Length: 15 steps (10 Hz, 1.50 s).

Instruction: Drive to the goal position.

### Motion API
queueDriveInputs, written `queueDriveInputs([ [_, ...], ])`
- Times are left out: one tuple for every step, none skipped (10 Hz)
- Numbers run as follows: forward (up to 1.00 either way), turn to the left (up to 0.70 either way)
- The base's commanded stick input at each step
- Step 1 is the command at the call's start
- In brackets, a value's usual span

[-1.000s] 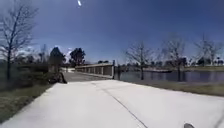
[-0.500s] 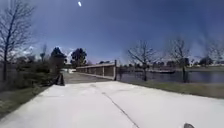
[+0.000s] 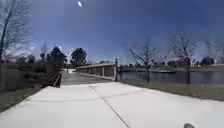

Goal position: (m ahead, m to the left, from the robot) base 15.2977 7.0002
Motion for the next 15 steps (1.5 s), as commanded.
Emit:
queueDriveInputs([
  [0.70,0.24],
  [0.70,0.35],
  [0.70,0.35],
  [0.70,0.35],
  [0.70,0.29],
  [0.70,0.10],
  [0.70,0.00],
  [0.70,0.00],
  [0.70,0.00],
  [0.70,0.00],
  [0.70,0.00],
  [0.70,0.00],
  [0.70,0.00],
  [0.70,0.00],
  [0.70,0.00],
])
